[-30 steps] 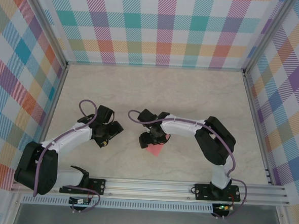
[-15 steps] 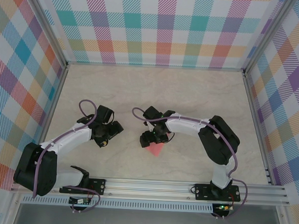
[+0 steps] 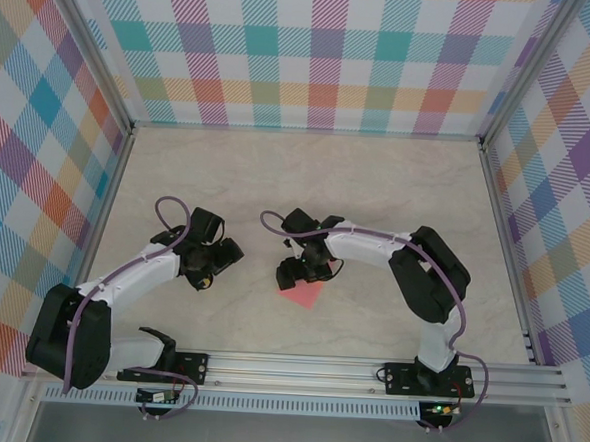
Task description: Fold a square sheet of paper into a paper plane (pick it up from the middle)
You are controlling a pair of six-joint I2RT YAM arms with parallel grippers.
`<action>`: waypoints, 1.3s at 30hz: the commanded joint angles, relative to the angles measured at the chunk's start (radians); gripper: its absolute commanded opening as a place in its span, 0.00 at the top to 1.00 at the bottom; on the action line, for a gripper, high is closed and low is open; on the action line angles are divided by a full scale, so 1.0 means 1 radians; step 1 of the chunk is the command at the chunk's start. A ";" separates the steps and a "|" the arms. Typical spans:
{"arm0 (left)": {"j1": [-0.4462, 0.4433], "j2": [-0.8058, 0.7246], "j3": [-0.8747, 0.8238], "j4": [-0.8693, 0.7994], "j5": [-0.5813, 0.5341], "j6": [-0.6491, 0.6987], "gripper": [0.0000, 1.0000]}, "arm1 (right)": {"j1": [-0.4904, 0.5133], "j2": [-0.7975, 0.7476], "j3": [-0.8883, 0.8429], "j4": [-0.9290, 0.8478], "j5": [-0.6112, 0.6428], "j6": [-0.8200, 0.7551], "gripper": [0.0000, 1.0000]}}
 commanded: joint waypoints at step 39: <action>0.012 -0.013 0.003 -0.050 -0.017 0.020 0.11 | 0.046 0.227 0.044 -0.113 0.159 0.020 0.25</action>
